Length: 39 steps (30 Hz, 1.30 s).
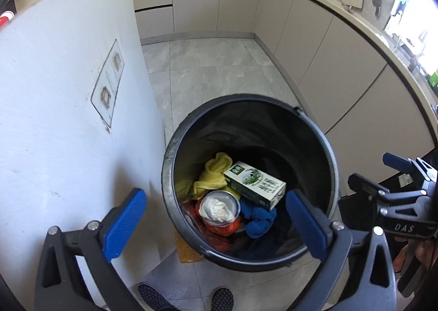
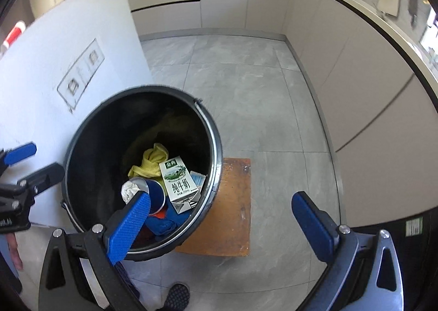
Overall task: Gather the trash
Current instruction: 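Open both grippers to drop the tissue and carton into the bin, then move both open grippers back toward the cups on the island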
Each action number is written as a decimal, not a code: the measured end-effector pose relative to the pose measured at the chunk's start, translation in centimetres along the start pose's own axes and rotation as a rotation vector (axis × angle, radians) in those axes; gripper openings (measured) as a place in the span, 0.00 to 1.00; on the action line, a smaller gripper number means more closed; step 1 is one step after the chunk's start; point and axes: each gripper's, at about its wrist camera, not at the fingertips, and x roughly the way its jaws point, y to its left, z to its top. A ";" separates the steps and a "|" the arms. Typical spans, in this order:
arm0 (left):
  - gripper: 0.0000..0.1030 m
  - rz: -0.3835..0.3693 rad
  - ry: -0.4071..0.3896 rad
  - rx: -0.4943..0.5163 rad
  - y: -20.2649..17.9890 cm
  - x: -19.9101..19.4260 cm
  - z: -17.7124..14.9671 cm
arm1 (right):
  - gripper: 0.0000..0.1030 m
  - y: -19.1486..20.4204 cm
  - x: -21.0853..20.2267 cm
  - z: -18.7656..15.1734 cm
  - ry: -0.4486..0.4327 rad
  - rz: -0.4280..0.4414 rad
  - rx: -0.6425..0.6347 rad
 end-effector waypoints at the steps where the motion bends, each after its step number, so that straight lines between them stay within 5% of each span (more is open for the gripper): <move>1: 1.00 0.001 -0.007 0.003 -0.2 -0.5 0.1 | 1.00 0.0 -0.3 0.0 -0.005 0.002 0.011; 22: 1.00 -0.041 -0.098 0.009 -0.8 -8.7 2.0 | 1.00 0.1 -11.7 1.2 -0.138 -0.008 0.097; 29: 1.00 -0.064 -0.166 -0.014 0.7 -12.4 2.5 | 1.00 1.0 -15.2 2.5 -0.220 0.058 0.119; 39: 1.00 0.083 -0.246 -0.106 7.9 -15.8 2.8 | 1.00 6.5 -17.2 5.4 -0.336 0.156 0.057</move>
